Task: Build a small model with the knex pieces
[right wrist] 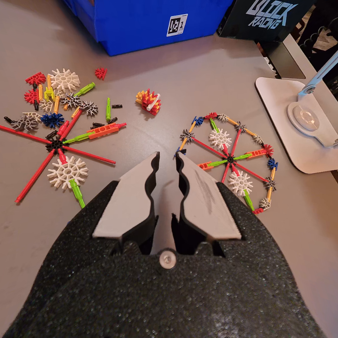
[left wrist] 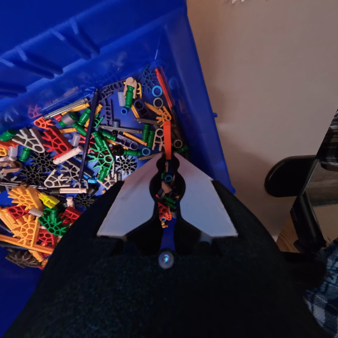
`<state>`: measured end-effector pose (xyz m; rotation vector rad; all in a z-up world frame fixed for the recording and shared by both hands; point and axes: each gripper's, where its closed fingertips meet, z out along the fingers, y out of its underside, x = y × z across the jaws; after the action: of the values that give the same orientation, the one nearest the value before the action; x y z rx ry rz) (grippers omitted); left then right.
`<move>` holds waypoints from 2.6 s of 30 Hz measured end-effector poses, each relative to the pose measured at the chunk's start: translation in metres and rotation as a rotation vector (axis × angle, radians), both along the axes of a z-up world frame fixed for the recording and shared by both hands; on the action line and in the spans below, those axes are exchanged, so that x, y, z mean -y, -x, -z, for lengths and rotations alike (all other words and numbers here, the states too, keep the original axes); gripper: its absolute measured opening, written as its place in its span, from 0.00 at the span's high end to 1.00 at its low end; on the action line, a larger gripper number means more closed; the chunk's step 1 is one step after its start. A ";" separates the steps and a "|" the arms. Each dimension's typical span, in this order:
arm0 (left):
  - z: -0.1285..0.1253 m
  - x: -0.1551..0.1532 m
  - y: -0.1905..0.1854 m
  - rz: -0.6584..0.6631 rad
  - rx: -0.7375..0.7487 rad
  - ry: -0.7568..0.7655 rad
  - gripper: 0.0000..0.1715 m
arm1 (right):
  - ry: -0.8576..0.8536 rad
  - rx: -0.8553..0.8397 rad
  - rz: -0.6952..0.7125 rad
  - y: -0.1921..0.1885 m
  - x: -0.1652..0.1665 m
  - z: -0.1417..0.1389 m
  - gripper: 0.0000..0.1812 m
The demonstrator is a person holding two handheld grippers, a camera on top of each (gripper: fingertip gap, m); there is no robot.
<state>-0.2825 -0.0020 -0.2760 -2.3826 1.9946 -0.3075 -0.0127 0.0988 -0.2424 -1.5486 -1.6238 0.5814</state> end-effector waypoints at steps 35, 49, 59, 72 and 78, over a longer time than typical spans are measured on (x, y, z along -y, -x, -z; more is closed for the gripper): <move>-0.101 -0.029 -0.150 0.019 0.515 -0.380 0.97 | 0.006 -0.346 -0.144 0.074 0.069 -0.087 0.90; -0.096 -0.015 -0.179 0.085 0.538 -0.395 0.97 | 0.001 -0.325 -0.189 0.091 0.085 -0.082 0.93; -0.091 -0.023 -0.183 0.070 0.507 -0.476 0.85 | 0.001 -0.306 -0.177 0.085 0.081 -0.081 0.97; -0.112 -0.034 -0.181 0.005 0.607 -0.495 0.89 | -0.124 -0.078 -0.205 0.049 0.089 -0.050 0.97; -0.089 -0.035 -0.178 0.050 0.490 -0.512 0.89 | -0.209 0.131 -0.253 0.040 0.103 0.003 0.97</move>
<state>-0.1045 0.0326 -0.1867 -1.7444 1.6575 -0.2992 -0.0524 -0.0044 -0.2450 -1.2604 -1.9317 0.4335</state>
